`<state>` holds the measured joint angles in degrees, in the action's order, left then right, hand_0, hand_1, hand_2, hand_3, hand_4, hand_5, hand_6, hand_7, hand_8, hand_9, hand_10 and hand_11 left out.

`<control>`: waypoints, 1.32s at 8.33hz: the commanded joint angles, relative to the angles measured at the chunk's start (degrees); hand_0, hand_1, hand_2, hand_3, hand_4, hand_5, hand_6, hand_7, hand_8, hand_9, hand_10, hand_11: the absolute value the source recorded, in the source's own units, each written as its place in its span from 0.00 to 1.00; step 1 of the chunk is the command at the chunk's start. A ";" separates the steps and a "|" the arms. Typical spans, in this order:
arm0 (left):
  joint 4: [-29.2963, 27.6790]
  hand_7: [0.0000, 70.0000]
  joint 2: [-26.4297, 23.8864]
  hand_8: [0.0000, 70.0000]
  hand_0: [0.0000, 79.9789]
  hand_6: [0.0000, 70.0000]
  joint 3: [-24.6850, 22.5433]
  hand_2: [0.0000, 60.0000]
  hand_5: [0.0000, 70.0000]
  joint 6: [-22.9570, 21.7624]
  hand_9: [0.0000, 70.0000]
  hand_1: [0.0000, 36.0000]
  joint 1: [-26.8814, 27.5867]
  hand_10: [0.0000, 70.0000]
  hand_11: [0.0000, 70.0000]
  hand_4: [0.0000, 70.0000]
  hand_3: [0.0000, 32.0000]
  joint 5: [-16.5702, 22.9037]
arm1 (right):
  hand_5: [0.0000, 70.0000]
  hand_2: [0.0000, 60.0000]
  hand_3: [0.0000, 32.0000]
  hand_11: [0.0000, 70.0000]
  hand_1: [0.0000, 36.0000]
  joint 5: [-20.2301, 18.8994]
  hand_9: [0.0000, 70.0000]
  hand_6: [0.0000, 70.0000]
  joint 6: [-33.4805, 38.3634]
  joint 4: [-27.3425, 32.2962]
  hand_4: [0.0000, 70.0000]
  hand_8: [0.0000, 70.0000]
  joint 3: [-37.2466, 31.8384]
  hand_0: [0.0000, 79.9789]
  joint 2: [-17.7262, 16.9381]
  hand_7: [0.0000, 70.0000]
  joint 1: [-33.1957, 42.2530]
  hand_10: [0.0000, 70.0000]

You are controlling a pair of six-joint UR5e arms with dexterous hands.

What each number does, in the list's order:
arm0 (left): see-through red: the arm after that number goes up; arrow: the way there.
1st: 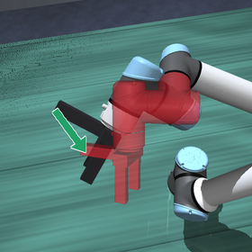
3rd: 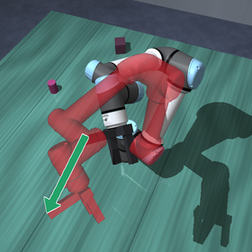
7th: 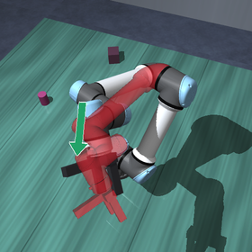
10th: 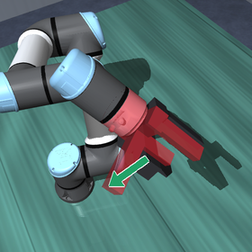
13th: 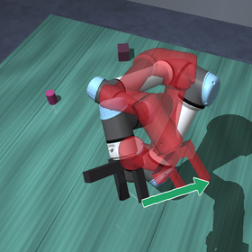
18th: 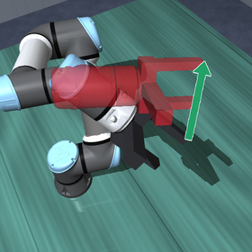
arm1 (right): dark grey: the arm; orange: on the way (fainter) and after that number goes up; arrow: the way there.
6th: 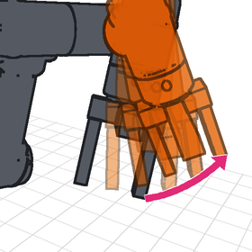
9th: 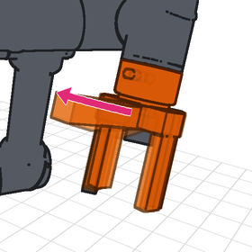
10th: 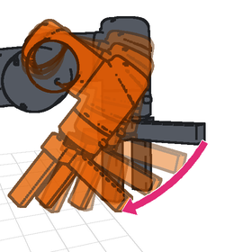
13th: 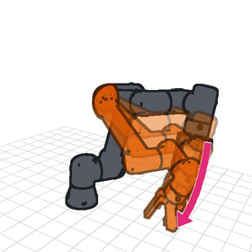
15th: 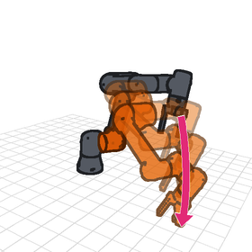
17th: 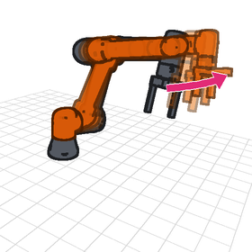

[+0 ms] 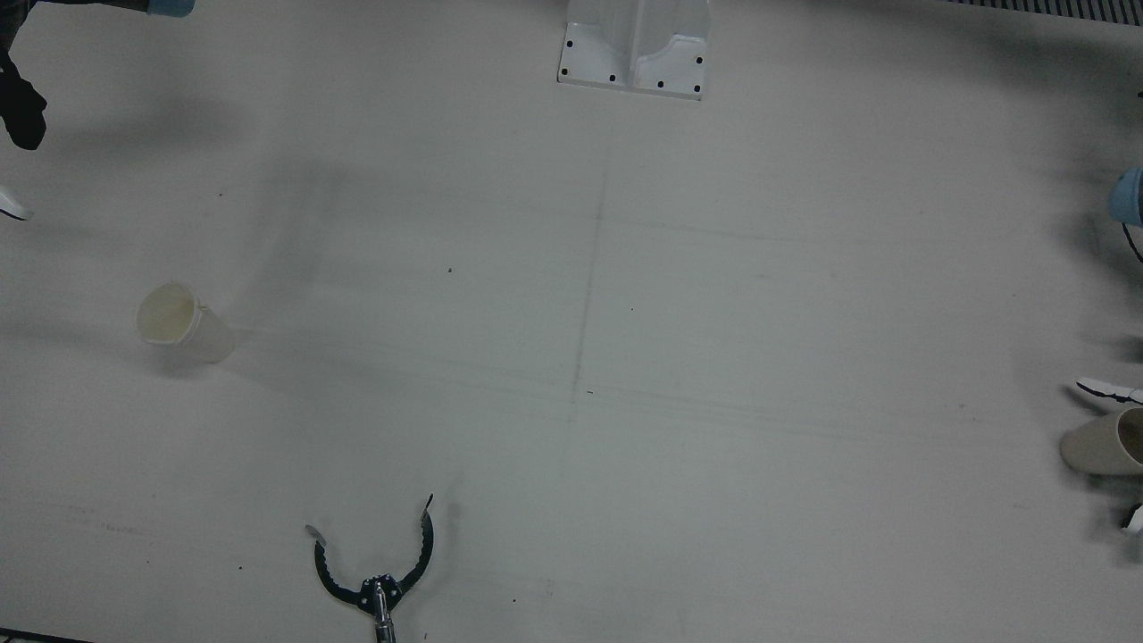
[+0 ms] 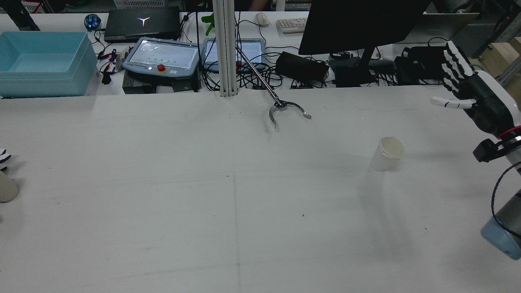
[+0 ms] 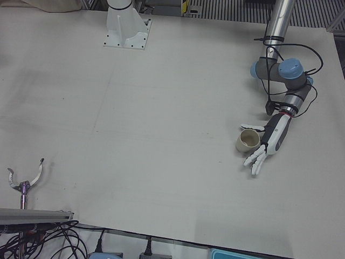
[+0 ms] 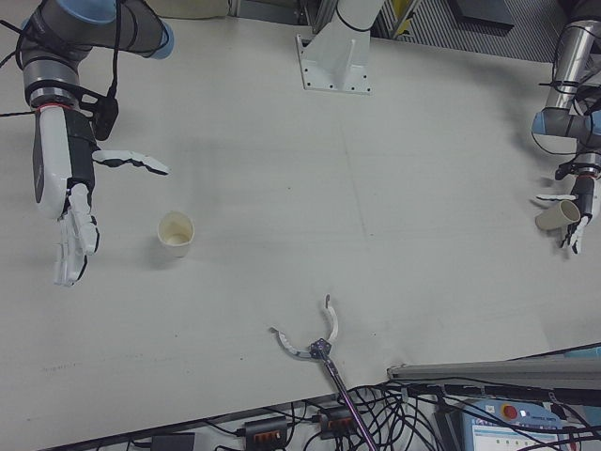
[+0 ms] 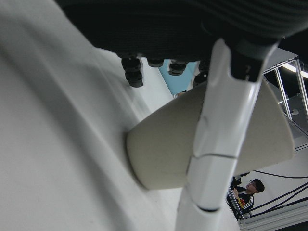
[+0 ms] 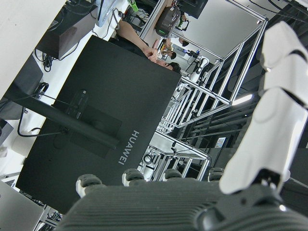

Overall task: Pour water
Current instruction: 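Move the right hand toward the upright white paper cup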

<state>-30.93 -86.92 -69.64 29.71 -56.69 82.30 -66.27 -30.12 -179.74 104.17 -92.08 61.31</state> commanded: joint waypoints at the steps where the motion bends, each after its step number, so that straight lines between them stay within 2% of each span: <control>1: 2.44 0.06 -0.01 0.00 1.00 0.08 -0.84 0.00 1.00 -0.70 0.00 0.96 0.00 0.11 0.22 0.59 0.00 0.06 | 0.07 0.28 0.75 0.00 0.47 0.00 0.01 0.02 -0.11 0.00 0.00 0.03 -0.02 0.58 0.06 0.01 -0.05 0.00; 2: 3.93 0.09 -0.09 0.02 1.00 0.09 -1.02 0.00 1.00 -2.18 0.00 1.00 0.00 0.12 0.24 0.64 0.00 -0.03 | 0.06 0.29 0.76 0.00 0.46 0.00 0.01 0.02 -0.11 0.00 0.00 0.03 -0.02 0.58 0.06 0.00 -0.05 0.00; 3: 4.90 0.14 -0.01 0.02 1.00 0.11 -1.02 1.00 1.00 -3.94 0.01 1.00 0.00 0.12 0.24 0.92 0.00 -0.03 | 0.06 0.29 0.75 0.00 0.46 0.00 0.01 0.02 -0.11 0.00 0.00 0.03 -0.02 0.58 0.06 0.00 -0.05 0.00; 4: 6.30 0.26 -0.01 0.06 1.00 0.18 -1.20 1.00 1.00 -5.95 0.04 1.00 -0.08 0.15 0.27 1.00 0.00 -0.03 | 0.06 0.29 0.75 0.00 0.46 0.08 0.01 0.02 -0.20 0.00 0.00 0.03 -0.02 0.58 0.06 0.00 -0.31 0.00; 6: 9.47 0.42 0.69 0.15 1.00 0.29 -4.87 1.00 1.00 -7.47 0.16 1.00 -0.26 0.16 0.29 1.00 0.00 0.06 | 0.07 0.29 0.76 0.00 0.46 0.08 0.01 0.02 -0.20 0.00 0.00 0.03 -0.02 0.58 0.15 0.00 -0.40 0.00; 8: 11.57 0.48 0.87 0.19 1.00 0.34 -6.55 1.00 1.00 -11.84 0.22 1.00 -0.43 0.17 0.30 1.00 0.00 0.23 | 0.07 0.31 0.77 0.00 0.48 0.17 0.01 0.02 0.15 0.00 0.00 0.03 0.16 0.58 0.15 0.01 -0.31 0.00; 10: 13.69 0.49 4.81 0.19 1.00 0.35 -14.61 1.00 1.00 -12.74 0.22 1.00 -0.35 0.16 0.28 1.00 0.00 0.32 | 0.07 0.32 0.81 0.00 0.48 0.43 0.01 0.02 -0.29 0.00 0.00 0.03 -0.45 0.58 0.58 0.01 -1.80 0.00; 11: 14.40 0.47 5.00 0.17 1.00 0.34 -17.00 1.00 1.00 -12.74 0.20 1.00 -0.35 0.15 0.27 1.00 0.00 0.32 | 0.07 0.33 0.81 0.00 0.49 2.00 0.01 0.02 0.93 2.00 0.00 0.03 -6.55 0.58 2.93 0.02 -3.20 0.00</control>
<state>-18.43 -83.91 -80.32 17.69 -57.06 82.57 -66.01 -30.22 -179.73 104.08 -91.74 60.40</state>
